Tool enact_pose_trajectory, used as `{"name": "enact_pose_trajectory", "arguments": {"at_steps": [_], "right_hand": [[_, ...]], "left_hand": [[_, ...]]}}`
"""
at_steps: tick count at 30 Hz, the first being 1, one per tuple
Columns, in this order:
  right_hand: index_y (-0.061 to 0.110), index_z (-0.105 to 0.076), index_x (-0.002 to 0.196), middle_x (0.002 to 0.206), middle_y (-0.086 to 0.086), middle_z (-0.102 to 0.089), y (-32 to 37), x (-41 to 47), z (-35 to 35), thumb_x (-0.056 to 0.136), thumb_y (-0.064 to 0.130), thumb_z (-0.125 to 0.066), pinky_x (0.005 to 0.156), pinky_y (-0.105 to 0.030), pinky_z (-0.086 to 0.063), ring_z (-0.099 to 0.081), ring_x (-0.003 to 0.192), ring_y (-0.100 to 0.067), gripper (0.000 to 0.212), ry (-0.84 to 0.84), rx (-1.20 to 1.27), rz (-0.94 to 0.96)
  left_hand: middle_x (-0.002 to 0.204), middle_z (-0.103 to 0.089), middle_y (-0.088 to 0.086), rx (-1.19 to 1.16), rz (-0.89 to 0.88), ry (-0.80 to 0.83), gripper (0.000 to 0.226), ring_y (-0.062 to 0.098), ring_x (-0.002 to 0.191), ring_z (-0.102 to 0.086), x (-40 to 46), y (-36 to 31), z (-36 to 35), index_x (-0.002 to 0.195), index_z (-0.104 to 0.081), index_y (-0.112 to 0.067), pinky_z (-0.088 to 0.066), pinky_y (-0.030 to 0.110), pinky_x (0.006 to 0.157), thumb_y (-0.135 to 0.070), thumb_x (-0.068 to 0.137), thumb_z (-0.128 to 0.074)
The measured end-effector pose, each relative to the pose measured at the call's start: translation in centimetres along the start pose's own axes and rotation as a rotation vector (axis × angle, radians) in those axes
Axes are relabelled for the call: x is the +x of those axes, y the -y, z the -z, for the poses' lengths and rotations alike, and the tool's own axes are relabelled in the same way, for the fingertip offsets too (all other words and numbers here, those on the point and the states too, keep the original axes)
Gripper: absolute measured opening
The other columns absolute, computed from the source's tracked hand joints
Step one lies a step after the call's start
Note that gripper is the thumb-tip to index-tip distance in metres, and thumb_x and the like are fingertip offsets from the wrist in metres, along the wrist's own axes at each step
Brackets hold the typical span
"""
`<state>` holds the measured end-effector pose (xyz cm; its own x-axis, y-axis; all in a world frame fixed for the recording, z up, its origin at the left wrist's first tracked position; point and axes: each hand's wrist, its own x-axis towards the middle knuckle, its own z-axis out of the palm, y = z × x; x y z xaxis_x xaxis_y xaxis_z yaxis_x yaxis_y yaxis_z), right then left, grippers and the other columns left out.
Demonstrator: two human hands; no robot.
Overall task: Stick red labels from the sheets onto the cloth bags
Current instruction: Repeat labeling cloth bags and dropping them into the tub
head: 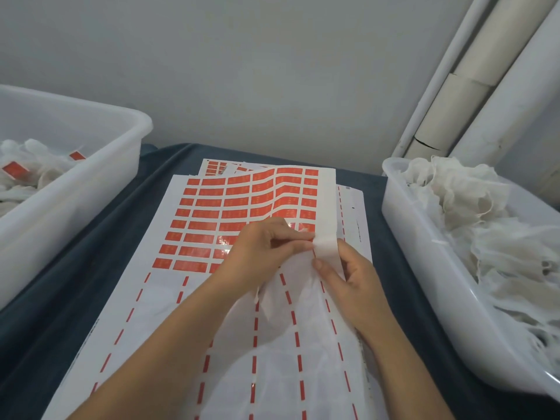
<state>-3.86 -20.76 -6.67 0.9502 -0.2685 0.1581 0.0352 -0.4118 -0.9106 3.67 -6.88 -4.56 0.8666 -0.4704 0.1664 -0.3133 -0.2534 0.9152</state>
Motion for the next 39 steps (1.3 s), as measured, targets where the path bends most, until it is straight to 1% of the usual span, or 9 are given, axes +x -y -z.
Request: {"name": "enact_pose_trajectory", "arguments": {"at_steps": [6,11,15,19,23,27,30,33,39], "right_hand": [[0.044,-0.051,0.097,0.1,0.034,-0.056,0.1,0.0,0.0,0.087,0.036,-0.058,0.074,-0.005,-0.045,-0.06,0.093,0.001,0.015,0.005,-0.028,-0.022],[0.043,-0.051,0.104,0.111,0.022,-0.06,0.2,-0.1,0.0,0.086,0.038,-0.057,0.088,-0.027,-0.053,-0.061,0.099,-0.007,0.019,0.0,-0.007,-0.057],[0.041,-0.053,0.105,0.111,0.02,-0.061,0.3,-0.2,-0.1,0.087,0.037,-0.057,0.089,-0.032,-0.054,-0.062,0.098,-0.008,0.019,0.004,-0.009,-0.066],[0.042,-0.053,0.107,0.11,0.023,-0.061,-0.1,0.1,-0.1,0.087,0.04,-0.058,0.086,-0.029,-0.054,-0.062,0.098,-0.007,0.021,-0.011,-0.003,-0.108],[0.045,-0.046,0.116,0.115,0.026,-0.055,-0.6,0.3,0.0,0.087,0.041,-0.059,0.082,-0.025,-0.05,-0.058,0.102,-0.004,0.033,-0.039,0.017,-0.199],[0.04,-0.03,0.136,0.14,0.015,-0.039,-0.6,0.7,-0.2,0.085,0.038,-0.062,0.102,-0.037,-0.039,-0.045,0.124,-0.011,0.061,-0.156,-0.171,-0.229],[0.04,-0.055,0.104,0.117,0.023,-0.049,0.1,0.7,0.0,0.078,0.047,-0.064,0.084,-0.02,-0.047,-0.053,0.105,-0.005,0.028,-0.279,-0.195,-0.104],[0.033,-0.07,0.073,0.075,0.015,-0.066,1.3,-0.1,0.2,0.07,0.064,-0.051,0.06,-0.008,-0.047,-0.062,0.07,-0.002,0.036,0.018,0.04,-0.248],[0.026,-0.072,0.072,0.076,-0.01,-0.062,2.2,-1.0,0.4,0.06,0.056,-0.065,0.071,-0.025,-0.045,-0.05,0.072,-0.017,0.034,0.273,0.248,-0.328]], "left_hand": [[0.085,-0.062,-0.017,-0.093,0.049,-0.019,0.012,0.007,0.08,-0.058,-0.1,-0.6,0.6,0.08,-0.064,-0.042,-0.041,0.01,0.063,-0.031,0.08,-0.066],[0.081,-0.055,-0.025,0.038,-0.07,-0.171,0.015,0.003,0.076,-0.054,-0.4,-0.5,0.1,0.075,-0.058,-0.046,-0.043,0.004,0.061,-0.037,0.073,-0.07],[0.076,-0.05,-0.025,0.146,-0.113,-0.226,0.015,0.003,0.07,-0.051,-0.3,-0.1,-0.4,0.076,-0.058,-0.04,-0.035,-0.006,0.066,-0.032,0.077,-0.071],[0.076,-0.052,-0.022,0.126,-0.065,-0.261,0.021,0.005,0.068,-0.052,-0.1,-0.1,-0.6,0.07,-0.055,-0.039,-0.041,0.003,0.055,-0.028,0.08,-0.069],[0.075,-0.06,-0.015,-0.087,0.076,-0.419,0.013,0.011,0.07,-0.056,-0.2,-0.6,0.6,0.07,-0.059,-0.036,-0.04,0.008,0.058,-0.032,0.079,-0.068],[0.069,-0.058,-0.02,-0.061,-0.109,-0.453,0.011,0.0,0.073,-0.056,-2.3,-1.4,2.0,0.07,-0.059,-0.038,-0.043,0.002,0.058,-0.049,0.068,-0.059],[0.075,-0.052,-0.025,0.112,-0.311,-0.398,0.004,-0.005,0.078,-0.052,-3.8,-0.9,1.8,0.077,-0.06,-0.036,-0.04,0.001,0.061,-0.038,0.074,-0.06],[0.077,-0.05,-0.025,0.179,-0.38,-0.339,0.006,-0.005,0.078,-0.05,-4.3,-0.2,1.2,0.082,-0.066,-0.025,-0.04,0.001,0.062,-0.03,0.079,-0.066],[0.074,-0.063,-0.004,0.369,-0.525,-0.234,0.016,-0.004,0.078,-0.044,-5.0,0.7,0.6,0.081,-0.073,-0.012,-0.04,0.001,0.066,-0.024,0.073,-0.067]]}}
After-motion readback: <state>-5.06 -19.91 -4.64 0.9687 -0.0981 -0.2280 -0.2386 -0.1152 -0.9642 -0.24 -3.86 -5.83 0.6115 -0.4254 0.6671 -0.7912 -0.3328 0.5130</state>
